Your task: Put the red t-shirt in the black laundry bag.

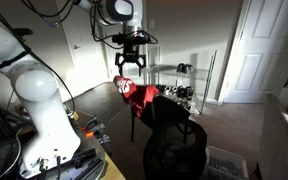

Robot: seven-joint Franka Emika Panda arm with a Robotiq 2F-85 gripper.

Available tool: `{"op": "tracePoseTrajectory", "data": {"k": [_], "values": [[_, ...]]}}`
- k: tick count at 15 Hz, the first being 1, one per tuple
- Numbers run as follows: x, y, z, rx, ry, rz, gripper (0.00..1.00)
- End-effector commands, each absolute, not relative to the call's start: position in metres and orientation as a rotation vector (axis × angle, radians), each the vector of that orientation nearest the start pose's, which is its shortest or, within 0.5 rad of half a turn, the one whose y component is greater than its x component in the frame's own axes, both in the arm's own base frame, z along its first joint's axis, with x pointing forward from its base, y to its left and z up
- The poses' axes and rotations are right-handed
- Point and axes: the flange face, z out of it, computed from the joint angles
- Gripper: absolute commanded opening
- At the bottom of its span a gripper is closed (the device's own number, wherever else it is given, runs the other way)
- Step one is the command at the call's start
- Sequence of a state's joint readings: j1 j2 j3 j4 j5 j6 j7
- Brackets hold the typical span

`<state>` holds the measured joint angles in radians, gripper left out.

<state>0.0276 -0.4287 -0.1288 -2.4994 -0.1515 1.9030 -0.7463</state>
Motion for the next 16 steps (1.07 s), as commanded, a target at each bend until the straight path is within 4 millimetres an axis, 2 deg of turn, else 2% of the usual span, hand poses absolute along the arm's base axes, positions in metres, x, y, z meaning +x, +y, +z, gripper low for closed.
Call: {"op": "tracePoseTrajectory", "data": {"k": [1,5,10,11,13,16], "values": [[0.364,-0.023,0.438,-2.867,-1.394,0.23,1.0],[0.348,0.015,0.463,-2.77,-1.657,0.109,1.0],[0.315,0.049,0.486,-2.626,-1.98,-0.045,1.0],[0.335,0.044,0.484,-2.678,-1.845,0.029,1.0],[0.322,0.05,0.489,-2.651,-1.905,-0.011,1.0],[0.316,0.05,0.489,-2.645,-1.92,-0.026,1.0]]}}
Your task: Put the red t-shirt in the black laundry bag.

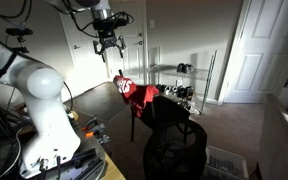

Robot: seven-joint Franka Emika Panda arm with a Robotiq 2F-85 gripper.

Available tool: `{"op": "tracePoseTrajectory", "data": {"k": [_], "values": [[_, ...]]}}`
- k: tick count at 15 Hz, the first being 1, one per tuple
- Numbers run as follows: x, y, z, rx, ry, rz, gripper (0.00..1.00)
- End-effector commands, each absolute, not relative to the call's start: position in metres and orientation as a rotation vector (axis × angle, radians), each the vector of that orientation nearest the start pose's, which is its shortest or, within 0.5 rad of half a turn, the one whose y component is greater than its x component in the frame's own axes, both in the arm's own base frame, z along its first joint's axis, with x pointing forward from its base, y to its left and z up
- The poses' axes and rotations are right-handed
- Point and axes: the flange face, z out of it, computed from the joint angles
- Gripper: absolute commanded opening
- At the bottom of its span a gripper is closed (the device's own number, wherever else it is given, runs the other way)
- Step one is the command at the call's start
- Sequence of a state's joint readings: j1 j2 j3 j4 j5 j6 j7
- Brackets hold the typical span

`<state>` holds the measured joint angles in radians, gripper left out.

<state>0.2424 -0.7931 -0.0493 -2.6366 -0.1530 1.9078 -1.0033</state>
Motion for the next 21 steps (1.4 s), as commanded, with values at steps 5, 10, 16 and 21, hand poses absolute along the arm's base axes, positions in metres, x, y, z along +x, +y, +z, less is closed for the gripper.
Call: {"op": "tracePoseTrajectory", "data": {"k": [5,10,16,21], "values": [[0.316,0.05,0.489,-2.644,-1.922,-0.027,1.0],[0.317,0.05,0.489,-2.644,-1.922,-0.027,1.0],[0.304,0.109,0.483,-2.61,-1.987,-0.159,1.0],[0.284,0.203,0.478,-2.569,-2.07,-0.277,1.0]]}}
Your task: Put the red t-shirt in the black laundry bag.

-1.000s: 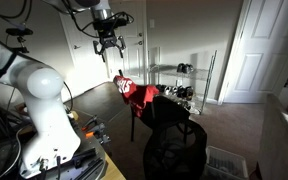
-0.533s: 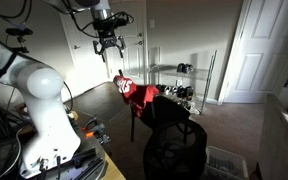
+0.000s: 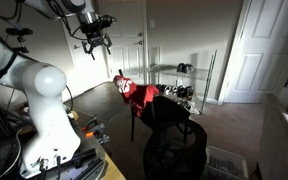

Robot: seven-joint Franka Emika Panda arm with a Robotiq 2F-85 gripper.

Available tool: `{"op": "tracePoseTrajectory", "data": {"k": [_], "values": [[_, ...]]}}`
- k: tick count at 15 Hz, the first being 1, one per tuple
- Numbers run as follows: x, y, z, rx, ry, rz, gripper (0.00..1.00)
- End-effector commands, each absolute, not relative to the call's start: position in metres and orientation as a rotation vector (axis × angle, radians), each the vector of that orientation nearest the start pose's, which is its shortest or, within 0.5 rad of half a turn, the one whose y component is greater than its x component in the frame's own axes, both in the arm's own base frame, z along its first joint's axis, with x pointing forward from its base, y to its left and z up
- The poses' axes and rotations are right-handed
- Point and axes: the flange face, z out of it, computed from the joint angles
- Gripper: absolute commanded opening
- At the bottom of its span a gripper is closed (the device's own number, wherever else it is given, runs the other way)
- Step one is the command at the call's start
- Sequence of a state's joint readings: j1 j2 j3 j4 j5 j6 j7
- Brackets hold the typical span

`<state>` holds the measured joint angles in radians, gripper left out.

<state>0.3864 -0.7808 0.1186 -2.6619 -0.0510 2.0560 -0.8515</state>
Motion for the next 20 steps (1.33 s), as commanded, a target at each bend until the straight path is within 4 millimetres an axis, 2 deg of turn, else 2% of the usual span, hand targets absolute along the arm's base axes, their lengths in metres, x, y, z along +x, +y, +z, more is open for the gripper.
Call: {"op": "tracePoseTrajectory", "data": {"k": [1,3,6,11,16,18,20], "values": [[0.28,0.217,0.478,-2.572,-2.075,-0.287,1.0],[0.277,0.24,0.473,-2.593,-2.065,-0.318,1.0],[0.283,0.253,0.471,-2.628,-1.997,-0.339,1.0],[0.32,0.261,0.475,-2.696,-1.845,-0.411,1.0],[0.367,0.287,0.485,-2.75,-1.763,-0.509,1.0],[0.382,0.296,0.478,-2.787,-1.756,-0.516,1.0],[0.394,0.3,0.462,-2.833,-1.751,-0.479,1.0]]}}
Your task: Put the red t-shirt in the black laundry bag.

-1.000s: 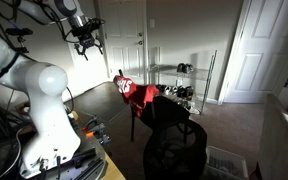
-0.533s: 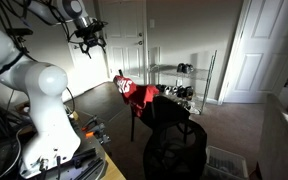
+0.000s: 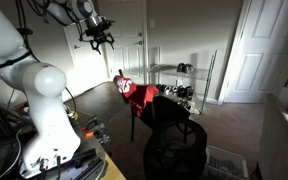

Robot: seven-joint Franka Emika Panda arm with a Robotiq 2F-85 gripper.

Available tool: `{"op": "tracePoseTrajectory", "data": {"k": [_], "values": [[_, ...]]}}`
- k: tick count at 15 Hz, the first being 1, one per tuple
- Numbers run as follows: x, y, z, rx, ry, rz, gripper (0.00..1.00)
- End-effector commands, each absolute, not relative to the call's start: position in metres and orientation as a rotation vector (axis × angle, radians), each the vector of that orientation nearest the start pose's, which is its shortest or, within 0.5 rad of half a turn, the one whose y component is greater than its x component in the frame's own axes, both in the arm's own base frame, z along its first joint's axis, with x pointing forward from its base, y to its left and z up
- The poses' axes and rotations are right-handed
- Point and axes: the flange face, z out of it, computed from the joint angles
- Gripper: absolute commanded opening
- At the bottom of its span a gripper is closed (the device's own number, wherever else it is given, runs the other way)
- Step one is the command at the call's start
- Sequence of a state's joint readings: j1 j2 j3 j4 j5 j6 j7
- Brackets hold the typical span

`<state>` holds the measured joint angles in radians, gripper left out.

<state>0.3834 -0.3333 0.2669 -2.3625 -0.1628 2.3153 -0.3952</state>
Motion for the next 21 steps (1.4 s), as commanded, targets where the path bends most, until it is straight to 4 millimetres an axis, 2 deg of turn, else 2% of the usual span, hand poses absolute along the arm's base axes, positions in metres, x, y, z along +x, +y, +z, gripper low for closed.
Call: {"op": "tracePoseTrajectory", "data": {"k": [1,4,5,7,11,21], "values": [[0.4,0.3,0.451,-2.859,-1.742,-0.44,1.0],[0.417,0.296,0.419,-2.892,-1.721,-0.275,1.0],[0.404,0.295,0.432,-2.857,-1.735,-0.343,1.0],[0.41,0.295,0.421,-2.856,-1.729,-0.31,1.0],[0.408,0.297,0.427,-2.854,-1.733,-0.331,1.0],[0.407,0.297,0.427,-2.853,-1.734,-0.333,1.0]]}}
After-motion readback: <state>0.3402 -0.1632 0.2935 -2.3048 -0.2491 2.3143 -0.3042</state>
